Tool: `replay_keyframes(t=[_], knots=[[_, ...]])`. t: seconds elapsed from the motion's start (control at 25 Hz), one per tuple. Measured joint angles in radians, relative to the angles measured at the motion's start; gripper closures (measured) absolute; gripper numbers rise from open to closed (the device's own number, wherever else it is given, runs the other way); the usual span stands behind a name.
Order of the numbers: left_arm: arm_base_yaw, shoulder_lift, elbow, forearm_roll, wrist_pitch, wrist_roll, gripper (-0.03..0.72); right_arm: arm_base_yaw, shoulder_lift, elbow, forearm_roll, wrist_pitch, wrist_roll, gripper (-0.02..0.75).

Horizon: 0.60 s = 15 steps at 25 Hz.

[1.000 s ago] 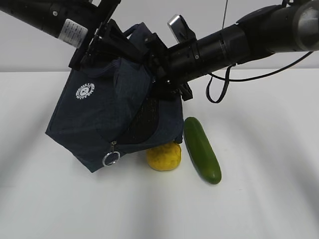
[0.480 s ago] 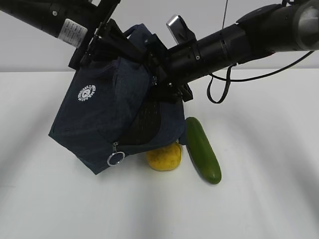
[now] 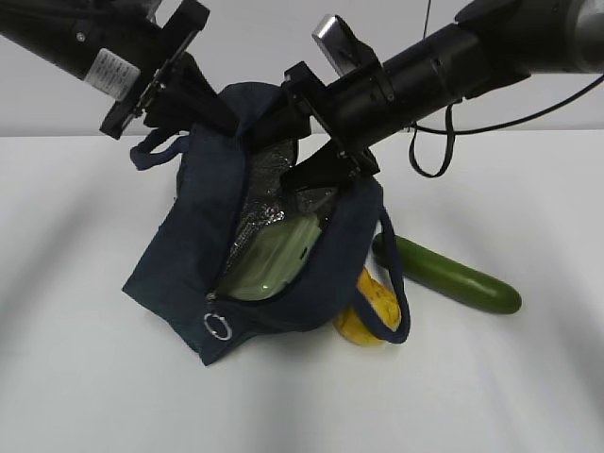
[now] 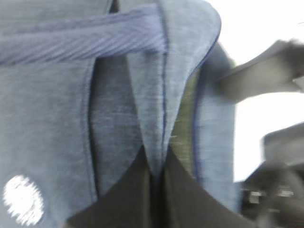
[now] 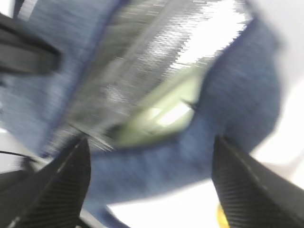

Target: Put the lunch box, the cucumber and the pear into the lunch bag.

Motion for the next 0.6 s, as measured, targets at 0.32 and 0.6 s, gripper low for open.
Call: replay_keyframes(t=[0.32, 0.6], knots=[[0.008, 0.004, -0.001, 0.283, -0.025, -0.078, 0.688, -0.024, -0.049, -0.148, -0.455, 0.048, 0.147, 0.145], [0.01, 0.004, -0.001, 0.343, -0.033, -0.086, 0.688, -0.024, -0.076, -0.144, -0.897, 0.062, 0.179, 0.146]])
